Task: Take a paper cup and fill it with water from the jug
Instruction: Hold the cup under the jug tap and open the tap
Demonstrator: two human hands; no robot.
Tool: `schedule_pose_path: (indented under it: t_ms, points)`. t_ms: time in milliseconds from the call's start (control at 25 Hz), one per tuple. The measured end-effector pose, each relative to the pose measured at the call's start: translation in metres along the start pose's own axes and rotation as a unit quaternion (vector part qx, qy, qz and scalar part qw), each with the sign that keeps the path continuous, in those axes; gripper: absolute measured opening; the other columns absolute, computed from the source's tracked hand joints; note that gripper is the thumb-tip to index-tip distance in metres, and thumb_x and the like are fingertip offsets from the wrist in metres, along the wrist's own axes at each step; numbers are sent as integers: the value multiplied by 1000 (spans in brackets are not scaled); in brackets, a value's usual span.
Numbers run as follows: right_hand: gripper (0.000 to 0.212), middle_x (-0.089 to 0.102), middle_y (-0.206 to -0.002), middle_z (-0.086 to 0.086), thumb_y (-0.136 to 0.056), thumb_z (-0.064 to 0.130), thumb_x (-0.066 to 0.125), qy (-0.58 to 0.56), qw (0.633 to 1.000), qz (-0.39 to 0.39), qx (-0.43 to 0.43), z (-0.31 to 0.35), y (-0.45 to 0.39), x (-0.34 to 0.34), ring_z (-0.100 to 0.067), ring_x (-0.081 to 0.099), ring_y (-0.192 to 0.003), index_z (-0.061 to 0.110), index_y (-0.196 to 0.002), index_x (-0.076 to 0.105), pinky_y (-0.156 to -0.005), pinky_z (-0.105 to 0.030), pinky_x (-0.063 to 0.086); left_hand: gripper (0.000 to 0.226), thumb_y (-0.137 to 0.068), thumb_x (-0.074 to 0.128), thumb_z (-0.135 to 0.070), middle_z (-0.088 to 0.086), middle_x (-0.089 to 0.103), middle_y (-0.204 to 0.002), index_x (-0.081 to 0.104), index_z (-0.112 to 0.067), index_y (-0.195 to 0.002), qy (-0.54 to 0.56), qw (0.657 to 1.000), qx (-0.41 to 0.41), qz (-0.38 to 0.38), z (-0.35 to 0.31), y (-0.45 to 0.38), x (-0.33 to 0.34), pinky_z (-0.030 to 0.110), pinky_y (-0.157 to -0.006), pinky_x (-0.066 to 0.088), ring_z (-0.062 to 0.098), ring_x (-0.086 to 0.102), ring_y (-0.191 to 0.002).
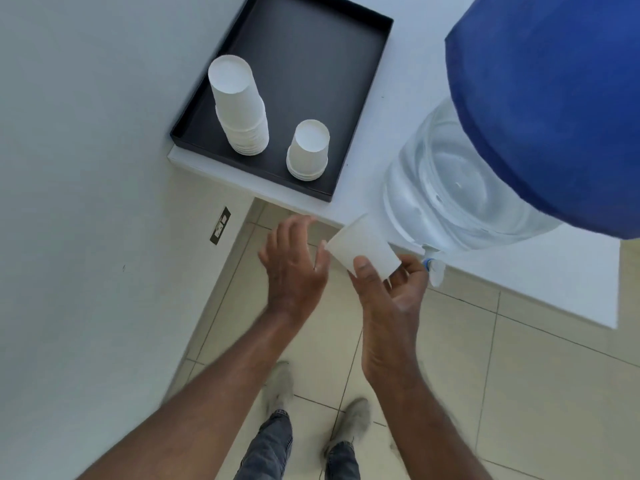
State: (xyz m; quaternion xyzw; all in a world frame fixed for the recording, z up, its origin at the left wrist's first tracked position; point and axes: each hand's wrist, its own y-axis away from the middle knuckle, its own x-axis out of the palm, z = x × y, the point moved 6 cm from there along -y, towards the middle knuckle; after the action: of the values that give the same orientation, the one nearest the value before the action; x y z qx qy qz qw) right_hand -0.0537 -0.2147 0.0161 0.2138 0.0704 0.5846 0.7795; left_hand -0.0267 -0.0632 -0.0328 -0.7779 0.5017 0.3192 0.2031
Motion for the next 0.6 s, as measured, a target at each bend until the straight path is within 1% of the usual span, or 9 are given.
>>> schedule_pose_path:
  t_ms: [80, 120, 160, 240, 320, 440, 520, 600]
  points:
    - [79, 70, -104, 2, -57, 52, 100, -7, 998, -43, 45, -15, 25, -37, -20, 68, -104, 25, -112, 50, -98, -40, 55, 33, -93, 60, -24, -4, 59, -126, 58, -22, -127, 11, 998, 14, 60, -11, 27, 13, 41, -100, 34, 16, 49, -118]
    - [80, 70, -101, 3, -56, 56, 99, -9, 996, -59, 62, -21, 36, -52, -19, 69, -100, 25, -110, 49, -97, -40, 55, 28, -96, 59, -25, -5, 61, -123, 60, -22, -124, 18, 996, 23, 80, -17, 38, 19, 40, -100, 34, 15, 51, -115]
    - [73, 70, -97, 6, -63, 53, 96, -10, 995, -72, 73, -26, 45, -69, -17, 70, -95, 23, -108, 48, -95, -41, 55, 25, -98, 57, -27, -7, 62, -120, 61, -23, -122, 27, 994, 30, 97, -25, 48, 24, 39, -100, 34, 14, 53, -113]
    - [52, 67, -93, 6, -80, 39, 88, -15, 992, -96, 83, -34, 57, -101, -15, 69, -88, 18, -104, 47, -91, -41, 53, 23, -98, 54, -30, -10, 63, -118, 62, -24, -120, 40, 990, 51, 128, -41, 60, 34, 39, -99, 37, 11, 55, -111]
    - [44, 61, -96, 3, -82, 34, 86, -10, 990, -112, 86, -37, 59, -130, -17, 62, -89, 19, -100, 48, -87, -38, 49, 25, -98, 58, -31, -10, 65, -118, 63, -24, -121, 39, 984, 80, 154, -60, 67, 43, 40, -99, 38, 11, 58, -109]
    - [44, 61, -107, -1, -76, 36, 79, 30, 990, -110, 81, -45, 44, -168, -22, 63, -99, 24, -105, 48, -85, -33, 51, 33, -94, 65, -34, -10, 63, -122, 61, -25, -126, 25, 976, 123, 178, -91, 71, 54, 38, -99, 37, 11, 57, -112]
    - [52, 59, -117, -1, -74, 34, 80, 97, 988, -98, 68, -51, 25, -180, -22, 63, -106, 27, -114, 46, -84, -32, 53, 42, -91, 70, -35, -9, 61, -125, 58, -27, -131, 5, 969, 161, 186, -107, 71, 60, 37, -99, 37, 13, 56, -117]
    - [64, 56, -128, -2, -76, 24, 82, 148, 985, -67, 60, -54, 4, -180, -18, 62, -110, 26, -127, 43, -79, -29, 54, 52, -88, 74, -33, -8, 58, -132, 54, -27, -136, -22, 960, 198, 195, -121, 68, 66, 39, -100, 38, 16, 54, -123]
